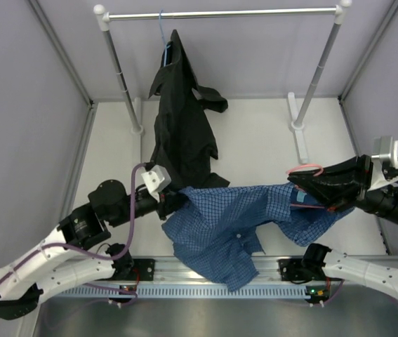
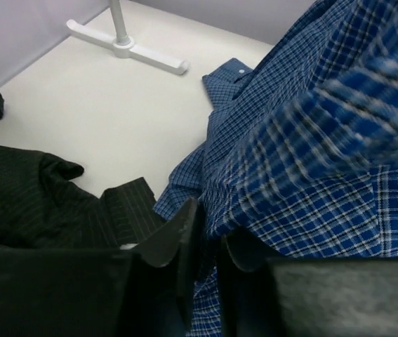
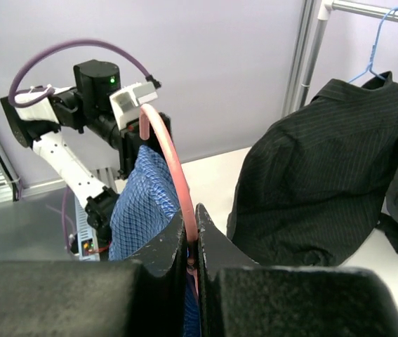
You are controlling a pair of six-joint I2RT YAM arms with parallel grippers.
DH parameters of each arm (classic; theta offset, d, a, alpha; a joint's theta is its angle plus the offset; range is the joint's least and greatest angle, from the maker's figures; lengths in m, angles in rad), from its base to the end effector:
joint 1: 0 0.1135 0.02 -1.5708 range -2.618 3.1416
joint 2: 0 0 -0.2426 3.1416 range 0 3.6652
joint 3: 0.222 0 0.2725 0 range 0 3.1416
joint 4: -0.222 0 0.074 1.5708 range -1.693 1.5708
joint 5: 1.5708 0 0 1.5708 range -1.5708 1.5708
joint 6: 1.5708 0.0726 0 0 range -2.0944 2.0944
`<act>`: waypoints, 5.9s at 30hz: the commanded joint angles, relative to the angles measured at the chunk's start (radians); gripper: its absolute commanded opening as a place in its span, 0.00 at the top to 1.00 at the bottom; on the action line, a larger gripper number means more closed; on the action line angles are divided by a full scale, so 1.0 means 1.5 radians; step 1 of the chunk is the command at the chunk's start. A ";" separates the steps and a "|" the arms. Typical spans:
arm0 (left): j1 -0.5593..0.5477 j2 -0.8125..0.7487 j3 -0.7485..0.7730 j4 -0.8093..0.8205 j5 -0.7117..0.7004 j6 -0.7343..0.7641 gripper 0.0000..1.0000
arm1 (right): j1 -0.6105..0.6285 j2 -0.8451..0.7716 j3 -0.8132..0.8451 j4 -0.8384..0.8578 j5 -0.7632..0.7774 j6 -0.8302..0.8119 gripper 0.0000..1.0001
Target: Place the shirt on the hanger
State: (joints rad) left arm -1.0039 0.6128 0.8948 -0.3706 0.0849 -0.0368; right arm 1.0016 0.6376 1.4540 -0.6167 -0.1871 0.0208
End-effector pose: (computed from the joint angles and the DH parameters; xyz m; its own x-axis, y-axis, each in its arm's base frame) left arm 0.1054 -0.1770 0.3717 -0.0801 0.0575 -0.9951 0.8835 0.4663 -0.0441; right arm 0.0457 0.0964 0.5215 0.0876 0.1749 -0.9807 -0.9279 0.3724 -0.0165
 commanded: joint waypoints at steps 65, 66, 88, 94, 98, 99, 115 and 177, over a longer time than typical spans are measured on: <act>-0.002 0.433 0.431 -0.140 0.367 0.184 1.00 | 0.009 0.079 -0.024 0.014 0.074 0.002 0.98; -0.002 0.430 0.424 -0.136 0.371 0.192 1.00 | 0.009 0.075 -0.027 0.012 0.075 0.003 0.92; 0.007 0.439 0.476 -0.239 0.513 0.258 1.00 | 0.012 -0.048 -0.051 -0.325 -0.040 -0.142 0.28; 0.007 0.443 0.480 -0.240 0.522 0.246 1.00 | 0.012 -0.029 -0.099 -0.255 -0.117 -0.189 0.34; 0.007 0.445 0.479 -0.240 0.523 0.241 1.00 | 0.012 -0.041 -0.112 -0.198 -0.128 -0.193 0.39; 0.008 0.444 0.479 -0.239 0.524 0.240 1.00 | 0.012 -0.041 -0.114 -0.192 -0.129 -0.192 0.43; 0.007 0.403 0.490 -0.226 0.429 0.224 0.30 | 0.012 -0.055 -0.109 -0.154 -0.036 -0.164 1.00; 0.014 0.049 0.114 -0.079 -0.460 0.045 0.02 | -0.182 0.353 0.218 -0.057 0.533 -0.008 1.00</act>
State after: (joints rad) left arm -0.9951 0.6857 1.0840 -0.5697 -0.6323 0.0101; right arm 0.8513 1.3285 1.7565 -0.9634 0.9459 0.0502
